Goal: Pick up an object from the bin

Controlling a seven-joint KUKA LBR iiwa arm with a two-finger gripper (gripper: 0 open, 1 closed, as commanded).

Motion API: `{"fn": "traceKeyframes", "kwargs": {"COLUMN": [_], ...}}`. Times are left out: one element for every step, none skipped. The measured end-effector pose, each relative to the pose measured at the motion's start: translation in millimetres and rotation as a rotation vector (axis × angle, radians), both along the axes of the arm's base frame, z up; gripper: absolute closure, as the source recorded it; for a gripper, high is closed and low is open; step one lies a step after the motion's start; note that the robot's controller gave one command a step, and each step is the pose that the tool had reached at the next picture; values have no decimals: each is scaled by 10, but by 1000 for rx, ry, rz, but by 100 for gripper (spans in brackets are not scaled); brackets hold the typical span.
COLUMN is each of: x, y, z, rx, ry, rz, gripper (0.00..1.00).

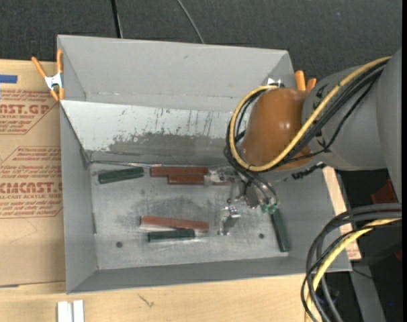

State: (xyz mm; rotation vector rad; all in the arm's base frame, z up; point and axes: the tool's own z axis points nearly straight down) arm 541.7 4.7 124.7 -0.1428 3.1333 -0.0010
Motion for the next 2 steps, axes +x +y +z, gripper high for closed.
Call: {"fn": "traceKeyframes", "kwargs": {"x": [-585,-585], "y": [555,555], "z": [-528,-529], "rx": [-1,-1], "ry": [13,13], "rz": [112,112], "gripper": [100,100]}}
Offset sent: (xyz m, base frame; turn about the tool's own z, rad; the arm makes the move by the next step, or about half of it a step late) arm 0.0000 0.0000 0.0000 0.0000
